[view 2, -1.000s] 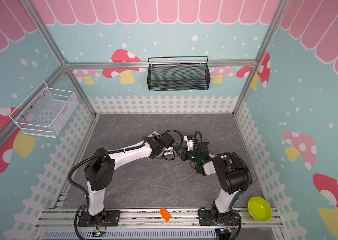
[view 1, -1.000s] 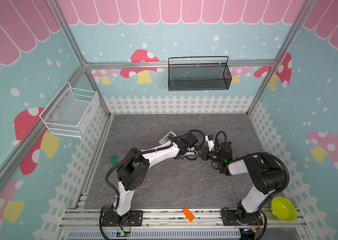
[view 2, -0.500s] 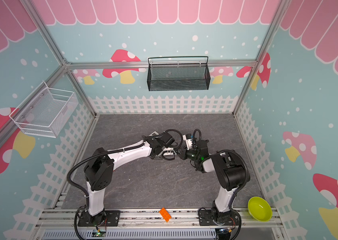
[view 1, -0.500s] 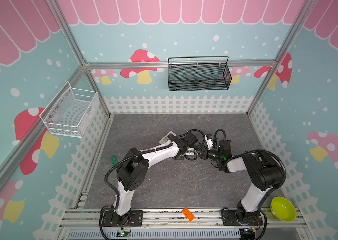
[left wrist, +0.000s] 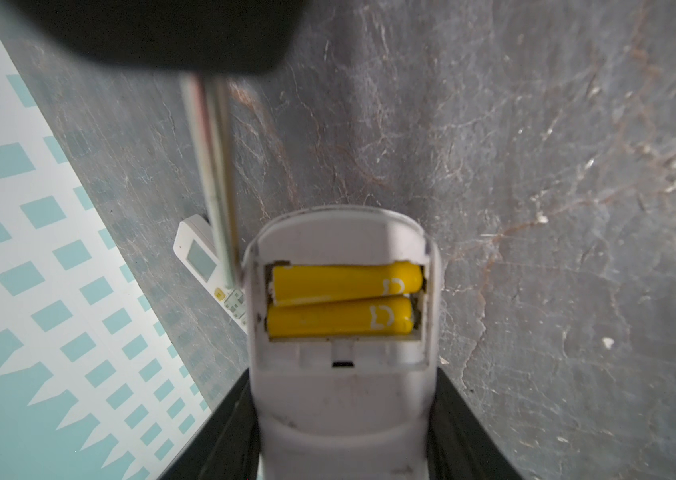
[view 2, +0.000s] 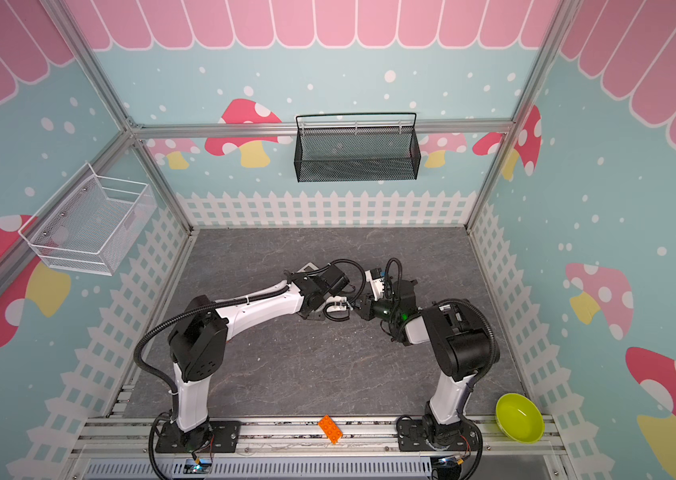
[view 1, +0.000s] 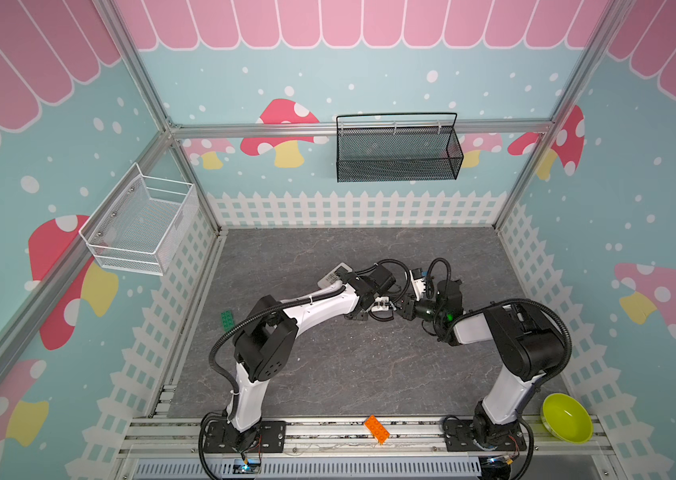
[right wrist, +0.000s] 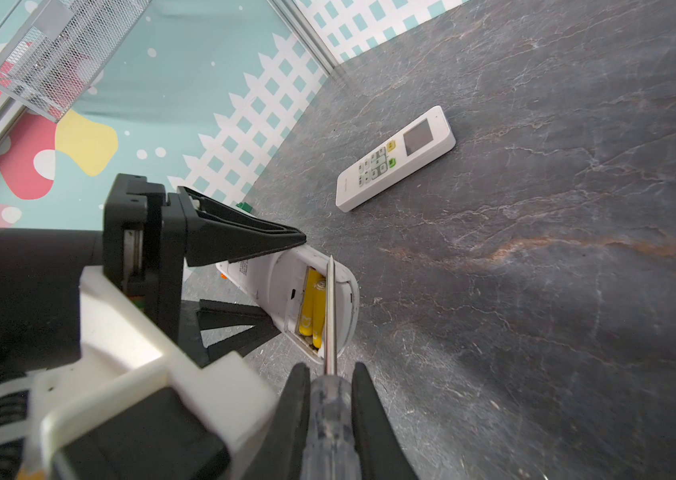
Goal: Unload the batteries from the remote control
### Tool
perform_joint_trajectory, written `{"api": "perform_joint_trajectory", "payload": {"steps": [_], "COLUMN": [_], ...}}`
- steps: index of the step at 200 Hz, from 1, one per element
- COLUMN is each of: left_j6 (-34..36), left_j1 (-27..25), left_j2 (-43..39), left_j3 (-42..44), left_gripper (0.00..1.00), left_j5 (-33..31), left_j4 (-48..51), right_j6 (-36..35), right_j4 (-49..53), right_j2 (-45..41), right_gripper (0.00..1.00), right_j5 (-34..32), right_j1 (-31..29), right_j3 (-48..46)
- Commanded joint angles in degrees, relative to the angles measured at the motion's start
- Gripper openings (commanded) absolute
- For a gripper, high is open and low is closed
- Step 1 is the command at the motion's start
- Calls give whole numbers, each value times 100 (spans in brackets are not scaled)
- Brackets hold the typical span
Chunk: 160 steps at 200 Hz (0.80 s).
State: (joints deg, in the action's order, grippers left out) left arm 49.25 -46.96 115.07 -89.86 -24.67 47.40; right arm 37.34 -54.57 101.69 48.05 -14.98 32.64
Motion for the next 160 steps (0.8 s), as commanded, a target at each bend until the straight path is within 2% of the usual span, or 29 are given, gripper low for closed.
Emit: {"api": "perform_joint_trajectory", "payload": {"steps": [1,62,160], "left_j6": [18,40,39], "left_j1": [3,3,-11], "left_j2": [-81,-72,-113], "left_j3": [32,169,124], "left_gripper": [14,14,14], "left_j5": [-65,-56,37], "left_j4": [-192,-260,-223], "right_j6": [-60,-49,-101], "right_j4": [25,27,30], "right_j2": [-213,-508,-329], "right_gripper": [0,0,0], "right_j5": [389,398,785], "right_j1": [-51,-31,-141], "right_j3": [-120,-163,63]}}
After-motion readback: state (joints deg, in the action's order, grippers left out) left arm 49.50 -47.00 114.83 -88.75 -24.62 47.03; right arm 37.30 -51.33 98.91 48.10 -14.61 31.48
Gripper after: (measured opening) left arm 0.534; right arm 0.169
